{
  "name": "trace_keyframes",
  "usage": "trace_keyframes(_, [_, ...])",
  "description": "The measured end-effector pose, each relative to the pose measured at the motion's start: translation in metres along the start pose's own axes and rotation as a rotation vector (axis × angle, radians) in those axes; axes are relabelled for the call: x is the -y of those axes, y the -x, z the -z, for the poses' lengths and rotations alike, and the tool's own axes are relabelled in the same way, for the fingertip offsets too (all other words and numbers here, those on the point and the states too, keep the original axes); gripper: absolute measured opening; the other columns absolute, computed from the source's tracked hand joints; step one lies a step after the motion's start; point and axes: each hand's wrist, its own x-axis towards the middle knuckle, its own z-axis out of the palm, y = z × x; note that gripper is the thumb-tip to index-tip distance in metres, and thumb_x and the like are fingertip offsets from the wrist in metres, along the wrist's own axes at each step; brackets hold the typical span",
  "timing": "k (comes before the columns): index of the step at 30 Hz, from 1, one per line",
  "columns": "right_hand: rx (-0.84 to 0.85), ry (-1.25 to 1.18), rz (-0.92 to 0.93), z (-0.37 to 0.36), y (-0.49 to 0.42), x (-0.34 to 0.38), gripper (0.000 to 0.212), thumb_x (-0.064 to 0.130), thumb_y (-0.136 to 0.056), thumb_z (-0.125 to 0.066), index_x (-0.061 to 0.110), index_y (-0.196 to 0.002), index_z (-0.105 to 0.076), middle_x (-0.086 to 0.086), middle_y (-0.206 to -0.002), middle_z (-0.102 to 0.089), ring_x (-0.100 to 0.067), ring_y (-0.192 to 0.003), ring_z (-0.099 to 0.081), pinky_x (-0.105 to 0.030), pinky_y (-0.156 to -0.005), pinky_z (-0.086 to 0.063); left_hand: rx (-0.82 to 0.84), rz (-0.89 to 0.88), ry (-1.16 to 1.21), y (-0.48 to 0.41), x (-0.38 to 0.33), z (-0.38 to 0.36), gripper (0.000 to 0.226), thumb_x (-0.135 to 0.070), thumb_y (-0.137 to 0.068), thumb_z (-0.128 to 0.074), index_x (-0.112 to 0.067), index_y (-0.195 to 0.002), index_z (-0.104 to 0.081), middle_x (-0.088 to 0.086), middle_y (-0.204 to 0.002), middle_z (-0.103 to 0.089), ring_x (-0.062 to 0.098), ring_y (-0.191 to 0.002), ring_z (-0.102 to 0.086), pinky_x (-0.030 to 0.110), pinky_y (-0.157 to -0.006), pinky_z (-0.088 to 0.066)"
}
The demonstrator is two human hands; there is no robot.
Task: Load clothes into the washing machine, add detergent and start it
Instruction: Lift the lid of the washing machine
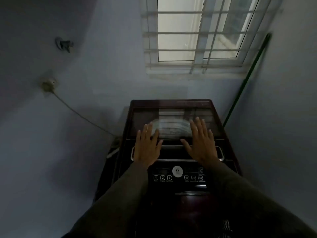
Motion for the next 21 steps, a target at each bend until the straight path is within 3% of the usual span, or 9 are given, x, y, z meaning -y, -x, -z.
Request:
trace_keyframes(7, [0.397, -0.062, -0.039, -0.037, 0.036, -0.001, 0.084, 0.065, -0.094, -0.033, 0.022, -0.157, 0.004, -0.006, -0.165, -0.004, -0.021, -0.152, 0.004, -0.051, -0.122, -0.006, 0.228, 0.036, 0.075, 0.026, -0.008, -0.03, 0.058, -0.049, -0.103, -0.024, -0.022, -0.154, -0.026, 0.008, -0.164, -0.014, 0.026, -0.151, -0.013, 0.043, -0.121, -0.019])
trace_keyframes(10, [0.409, -0.012, -0.024, -0.04, 0.04, -0.003, 0.09, 0.074, -0.085, -0.016, 0.018, -0.156, -0.011, -0.007, -0.164, -0.012, -0.022, -0.152, -0.001, -0.05, -0.122, -0.004, 0.257, 0.036, 0.082, 0.035, -0.012, -0.036, 0.059, -0.049, -0.103, -0.028, -0.019, -0.154, -0.026, 0.009, -0.161, -0.024, 0.027, -0.15, -0.016, 0.045, -0.122, -0.013])
trace_keyframes(14, [0.413, 0.002, -0.025, -0.036, 0.028, -0.011, 0.08, 0.07, -0.092, -0.031, 0.019, -0.154, -0.022, -0.007, -0.16, -0.023, -0.024, -0.15, -0.012, -0.048, -0.122, -0.009, 0.251, 0.023, 0.075, 0.027, -0.008, -0.034, 0.06, -0.05, -0.102, -0.03, -0.019, -0.153, -0.027, 0.01, -0.158, -0.028, 0.027, -0.148, -0.02, 0.043, -0.121, -0.017])
trace_keyframes(21, [0.467, 0.05, -0.058, -0.029, 0.012, -0.006, 0.075, 0.069, -0.093, -0.032, 0.014, -0.144, -0.039, -0.012, -0.144, -0.045, -0.028, -0.136, -0.037, -0.048, -0.115, -0.025, 0.345, 0.049, 0.093, 0.02, -0.006, -0.027, 0.067, -0.055, -0.1, -0.034, -0.018, -0.154, -0.023, 0.014, -0.159, -0.025, 0.03, -0.148, -0.019, 0.043, -0.121, -0.017])
